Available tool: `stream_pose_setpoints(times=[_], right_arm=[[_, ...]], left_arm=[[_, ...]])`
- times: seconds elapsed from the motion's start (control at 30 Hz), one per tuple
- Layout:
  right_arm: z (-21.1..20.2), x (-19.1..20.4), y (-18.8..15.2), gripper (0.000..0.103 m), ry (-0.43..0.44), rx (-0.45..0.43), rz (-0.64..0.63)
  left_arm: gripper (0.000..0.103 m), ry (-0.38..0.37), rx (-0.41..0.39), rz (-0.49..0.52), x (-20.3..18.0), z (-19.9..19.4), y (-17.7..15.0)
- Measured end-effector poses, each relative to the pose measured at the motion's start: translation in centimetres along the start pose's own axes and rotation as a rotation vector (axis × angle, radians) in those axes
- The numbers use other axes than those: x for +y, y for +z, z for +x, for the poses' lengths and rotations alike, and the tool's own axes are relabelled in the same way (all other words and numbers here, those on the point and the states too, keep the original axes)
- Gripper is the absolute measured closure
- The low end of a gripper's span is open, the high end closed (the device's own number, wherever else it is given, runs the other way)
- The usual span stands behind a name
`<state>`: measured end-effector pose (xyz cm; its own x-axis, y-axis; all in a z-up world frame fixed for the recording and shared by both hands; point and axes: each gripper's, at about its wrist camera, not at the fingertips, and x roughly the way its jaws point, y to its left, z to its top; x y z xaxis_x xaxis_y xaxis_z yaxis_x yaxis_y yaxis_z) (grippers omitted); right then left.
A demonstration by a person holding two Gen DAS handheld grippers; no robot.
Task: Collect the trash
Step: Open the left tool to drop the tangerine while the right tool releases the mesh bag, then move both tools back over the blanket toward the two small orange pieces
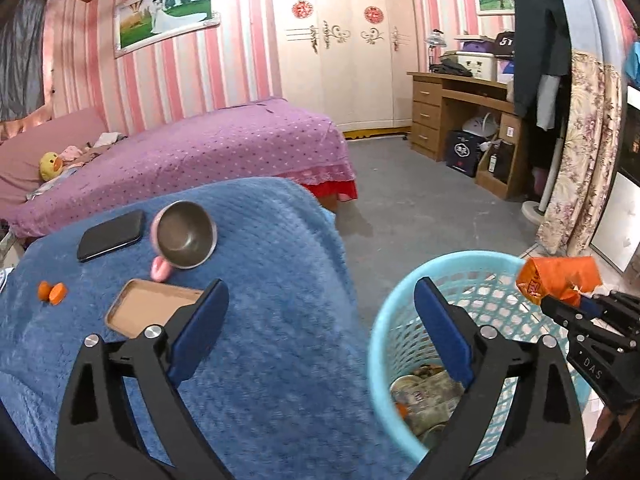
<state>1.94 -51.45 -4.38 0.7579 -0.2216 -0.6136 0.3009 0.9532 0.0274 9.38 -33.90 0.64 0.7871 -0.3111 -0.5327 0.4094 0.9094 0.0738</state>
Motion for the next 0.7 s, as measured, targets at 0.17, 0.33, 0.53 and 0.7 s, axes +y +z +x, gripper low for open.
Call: stream_pose_setpoints(times=[0.17,0.33,0.53,0.7], right_arm=[[-0.1,0.5,0.2,0.042,-0.022,-0.007,0.006],[-0.7,1.2,0.5,0.015,-0.052,-0.039,0.031],[-0.7,3.3,1.2,0.008,-0.068,-0.055,0.043],[-0.8,5.3,1.9,0.006,-0.066,-0.071,0.045]], left_arm=[[0.012,0.027,0.009,-0.019,2.0,-0.1,-0.4],[0.011,0.058,0.012,-0.033,4.1,-0.5,-0.9],[0.009,0.095,0.008,-0.068,7.4,-1.5,-1.2],[0.008,0.131,0.004,-0.09,10.7,-2.2,-1.5]])
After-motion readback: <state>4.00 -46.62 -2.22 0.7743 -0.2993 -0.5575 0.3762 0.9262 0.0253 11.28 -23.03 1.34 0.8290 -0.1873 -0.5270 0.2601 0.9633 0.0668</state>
